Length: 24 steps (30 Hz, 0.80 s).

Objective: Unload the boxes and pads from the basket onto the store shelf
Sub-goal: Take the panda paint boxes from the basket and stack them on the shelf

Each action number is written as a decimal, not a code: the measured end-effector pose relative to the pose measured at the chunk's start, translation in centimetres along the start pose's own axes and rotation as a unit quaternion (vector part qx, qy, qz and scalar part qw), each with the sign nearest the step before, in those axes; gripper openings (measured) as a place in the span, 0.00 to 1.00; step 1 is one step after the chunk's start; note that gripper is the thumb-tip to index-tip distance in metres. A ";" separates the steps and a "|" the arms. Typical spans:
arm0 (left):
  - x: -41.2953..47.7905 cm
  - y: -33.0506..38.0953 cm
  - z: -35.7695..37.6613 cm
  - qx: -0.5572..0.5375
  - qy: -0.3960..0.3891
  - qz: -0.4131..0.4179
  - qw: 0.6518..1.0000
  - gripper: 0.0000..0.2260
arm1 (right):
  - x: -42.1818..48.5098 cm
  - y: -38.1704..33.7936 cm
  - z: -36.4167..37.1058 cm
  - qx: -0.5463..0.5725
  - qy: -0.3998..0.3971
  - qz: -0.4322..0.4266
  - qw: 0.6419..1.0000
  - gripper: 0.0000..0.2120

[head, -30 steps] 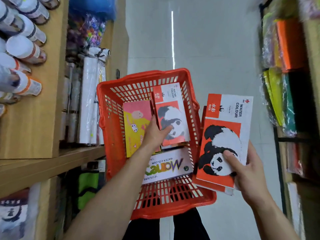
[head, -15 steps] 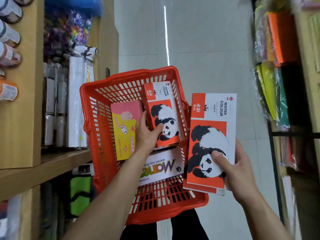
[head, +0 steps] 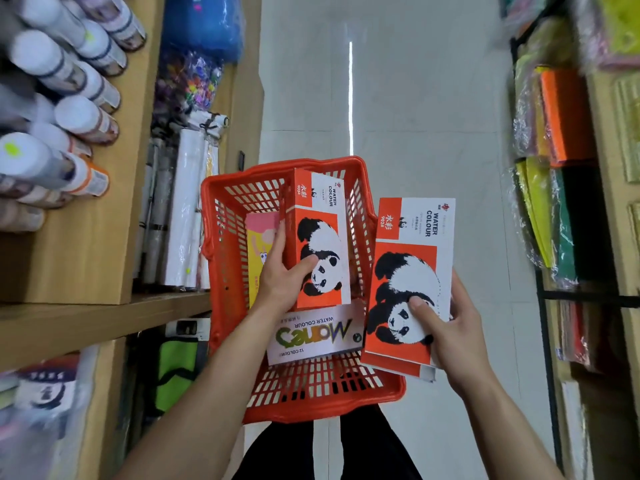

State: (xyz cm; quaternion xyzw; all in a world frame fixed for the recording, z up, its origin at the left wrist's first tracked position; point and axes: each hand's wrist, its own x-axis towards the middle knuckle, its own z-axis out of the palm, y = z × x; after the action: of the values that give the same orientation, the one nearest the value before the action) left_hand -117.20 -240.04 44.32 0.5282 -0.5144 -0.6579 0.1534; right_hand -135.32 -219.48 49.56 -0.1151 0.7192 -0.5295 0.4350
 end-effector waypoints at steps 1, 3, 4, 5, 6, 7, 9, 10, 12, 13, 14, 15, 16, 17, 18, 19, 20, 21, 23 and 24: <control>-1.5 1.0 -0.9 -0.005 0.015 0.006 1.000 0.38 | -0.3 -0.8 0.1 0.000 -0.009 -0.003 1.000 0.29; -4.8 2.9 -2.7 -0.011 0.046 0.023 0.999 0.38 | -0.9 -2.6 0.4 0.001 -0.034 -0.014 0.999 0.29; -6.6 3.9 -3.6 -0.017 0.063 0.031 0.997 0.38 | -1.3 -3.7 0.6 0.002 -0.050 -0.019 0.999 0.29; -8.5 4.8 -4.5 -0.028 0.079 0.035 0.996 0.38 | -1.7 -4.8 0.9 0.003 -0.069 -0.025 0.997 0.29; -10.5 5.7 -5.4 -0.042 0.093 0.040 0.994 0.38 | -2.2 -5.9 1.3 0.002 -0.090 -0.030 0.996 0.28; -12.7 6.6 -6.2 -0.055 0.108 0.048 0.991 0.37 | -2.6 -7.1 1.9 -0.001 -0.111 -0.037 0.993 0.27; -17.4 8.2 -7.6 -0.064 0.135 0.072 0.986 0.36 | -3.7 -9.4 3.1 -0.010 -0.153 -0.052 0.987 0.27; -19.7 8.9 -8.3 -0.066 0.149 0.088 0.983 0.36 | -4.4 -10.6 3.9 -0.013 -0.172 -0.060 0.983 0.28; -24.7 10.0 -9.5 -0.076 0.181 0.114 0.974 0.36 | -6.1 -12.9 5.4 -0.014 -0.212 -0.078 0.974 0.29; -27.1 10.5 -10.1 -0.082 0.198 0.123 0.969 0.36 | -7.2 -13.8 6.2 -0.014 -0.231 -0.088 0.969 0.30; -29.5 10.8 -10.6 -0.089 0.217 0.130 0.963 0.37 | -8.2 -14.7 6.9 -0.015 -0.250 -0.096 0.963 0.30; -31.9 10.9 -11.0 -0.098 0.235 0.139 0.957 0.39 | -9.4 -15.5 7.6 -0.015 -0.271 -0.102 0.957 0.30; -34.3 11.0 -11.4 -0.110 0.252 0.147 0.950 0.39 | -10.6 -16.1 8.3 -0.015 -0.291 -0.107 0.951 0.30; -36.6 10.9 -11.8 -0.124 0.267 0.155 0.943 0.39 | -11.8 -16.6 8.9 -0.017 -0.309 -0.112 0.944 0.30; -38.9 10.8 -12.1 -0.134 0.280 0.162 0.937 0.39 | -13.1 -17.0 9.6 -0.019 -0.327 -0.118 0.937 0.29; -41.0 10.6 -12.4 -0.141 0.295 0.169 0.930 0.38 | -14.5 -17.3 10.3 -0.020 -0.344 -0.122 0.931 0.28; -43.1 10.4 -12.6 -0.148 0.309 0.178 0.922 0.37 | -16.0 -17.7 10.9 -0.020 -0.359 -0.128 0.924 0.27; -45.1 10.2 -13.0 -0.155 0.325 0.188 0.914 0.36 | -17.6 -18.0 11.6 -0.021 -0.372 -0.135 0.918 0.26; -48.8 9.3 -13.7 -0.174 0.356 0.212 0.894 0.34 | -21.0 -18.7 12.8 -0.024 -0.392 -0.152 0.907 0.25; -50.6 8.7 -14.3 -0.185 0.369 0.217 0.884 0.36 | -22.7 -19.0 13.5 -0.028 -0.400 -0.159 0.902 0.24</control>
State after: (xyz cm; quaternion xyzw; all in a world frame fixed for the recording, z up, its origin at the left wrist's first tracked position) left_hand -88.00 -213.37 80.06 0.5698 -0.3914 -0.4487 0.5664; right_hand -117.37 -222.04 76.59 -0.4423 0.4717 -0.4809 0.5921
